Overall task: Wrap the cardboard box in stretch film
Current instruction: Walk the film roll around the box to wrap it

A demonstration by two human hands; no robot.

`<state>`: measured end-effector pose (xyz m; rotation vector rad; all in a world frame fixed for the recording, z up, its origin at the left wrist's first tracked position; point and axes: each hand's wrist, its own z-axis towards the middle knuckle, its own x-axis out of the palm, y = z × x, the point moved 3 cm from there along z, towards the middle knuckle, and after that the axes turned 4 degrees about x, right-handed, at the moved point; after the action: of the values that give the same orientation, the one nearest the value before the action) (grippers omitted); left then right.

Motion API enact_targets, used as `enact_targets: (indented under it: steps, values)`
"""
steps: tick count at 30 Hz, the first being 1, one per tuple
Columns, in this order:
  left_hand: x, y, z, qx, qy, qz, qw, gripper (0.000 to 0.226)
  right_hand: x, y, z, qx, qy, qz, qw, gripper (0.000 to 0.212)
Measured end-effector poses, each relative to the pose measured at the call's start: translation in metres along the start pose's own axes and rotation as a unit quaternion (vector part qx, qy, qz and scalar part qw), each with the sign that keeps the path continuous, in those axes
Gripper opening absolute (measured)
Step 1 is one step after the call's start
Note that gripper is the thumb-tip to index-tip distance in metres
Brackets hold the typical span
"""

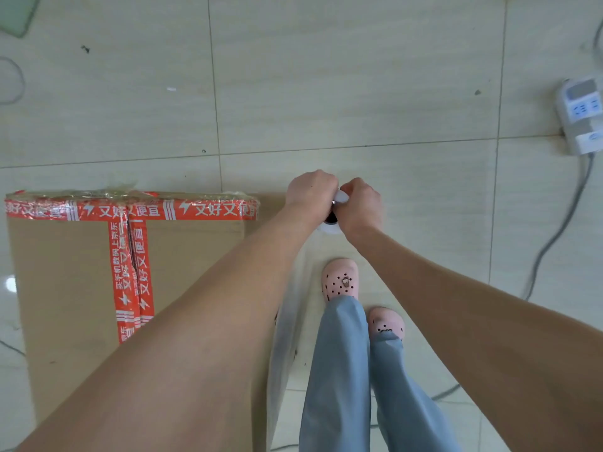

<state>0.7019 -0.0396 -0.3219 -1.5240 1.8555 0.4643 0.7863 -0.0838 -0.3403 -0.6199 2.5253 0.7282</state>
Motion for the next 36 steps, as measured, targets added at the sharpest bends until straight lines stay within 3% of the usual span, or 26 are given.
enact_targets:
  steps: [6,10,15,17,20,36]
  values:
    - [-0.012,0.037,0.016,-0.127,-0.049,-0.152,0.979,0.010,-0.007,0.040,0.012,-0.070,-0.024,-0.003,0.997,0.030]
    - [-0.017,0.062,0.019,-0.195,-0.044,-0.237,0.951,0.024,0.002,0.048,0.015,0.083,0.056,0.086,0.991,0.041]
    - [-0.023,0.077,0.023,-0.192,0.005,-0.222,0.956,0.023,0.010,0.062,0.016,0.110,0.081,0.139,0.981,0.046]
    - [-0.025,0.077,0.025,-0.153,0.012,-0.207,0.966,0.009,0.012,0.063,0.016,0.108,0.073,0.139,0.982,0.045]
    - [-0.028,0.073,0.031,-0.119,0.013,-0.176,0.977,0.020,0.012,0.066,0.017,0.100,0.072,0.122,0.985,0.043]
    - [-0.051,0.131,0.031,-0.237,-0.002,-0.185,0.954,0.013,0.027,0.130,0.040,-0.004,0.120,-0.019,0.993,0.047]
